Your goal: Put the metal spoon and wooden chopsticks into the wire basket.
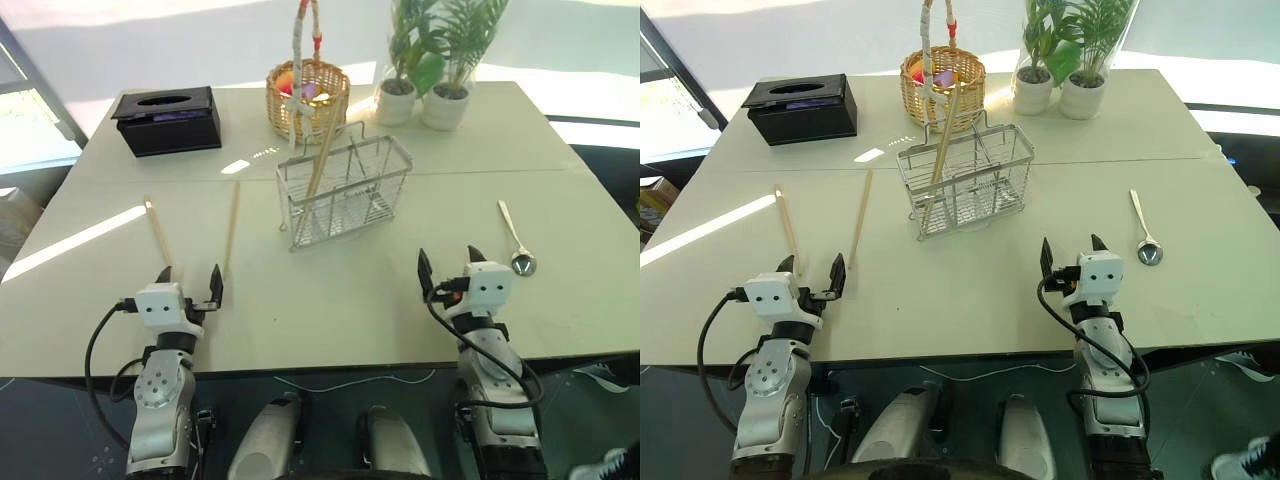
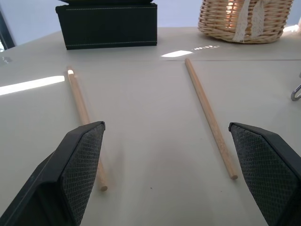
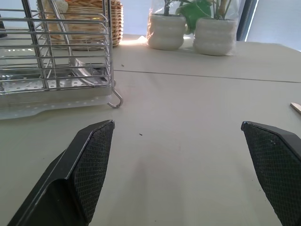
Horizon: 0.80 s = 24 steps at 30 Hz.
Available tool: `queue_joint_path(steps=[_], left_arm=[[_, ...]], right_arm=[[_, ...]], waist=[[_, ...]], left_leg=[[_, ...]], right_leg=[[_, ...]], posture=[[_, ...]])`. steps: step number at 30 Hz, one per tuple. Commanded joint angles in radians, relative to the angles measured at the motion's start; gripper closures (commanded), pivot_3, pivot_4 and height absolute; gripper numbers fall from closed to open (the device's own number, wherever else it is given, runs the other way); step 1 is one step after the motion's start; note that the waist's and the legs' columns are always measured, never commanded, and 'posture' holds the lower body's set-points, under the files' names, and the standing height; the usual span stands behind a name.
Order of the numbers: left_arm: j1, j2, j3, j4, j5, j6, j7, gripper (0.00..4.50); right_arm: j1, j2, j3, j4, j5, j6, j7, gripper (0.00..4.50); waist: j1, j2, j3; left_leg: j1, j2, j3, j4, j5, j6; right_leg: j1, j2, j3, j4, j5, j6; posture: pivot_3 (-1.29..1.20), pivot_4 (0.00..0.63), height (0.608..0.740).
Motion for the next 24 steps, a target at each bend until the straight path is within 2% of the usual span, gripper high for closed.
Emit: queue_joint_path(steps=[1, 24], left_arm=[[0.002, 0.003, -0.005, -0.053, -0.005, -0.008, -0.009, 0.04], [0.007, 0.002, 0.009, -0.068, -0.011, -0.002, -0.024, 0.04]], right_arm=[[-0.007, 0.007, -0.002, -0.036, -0.001, -0.012, -0.002, 0.00], [-0.011, 0.002, -0.026, -0.035, 0.014, -0.001, -0.005, 0.00]], waist=[[0.000, 0.000, 0.000], [0.000, 0.000, 0.000]], left_leg=[[0.000, 0.000, 0.000, 0.000, 0.000, 0.000], [0.000, 0.000, 0.000, 0.000, 0.000, 0.000]], right_leg=[[0.000, 0.000, 0.000, 0.000, 0.000, 0.000], [0.000, 0.000, 0.000, 0.000, 0.000, 0.000]], posture=[[0.00, 0.150, 0.740], [0.00, 0.150, 0.740]])
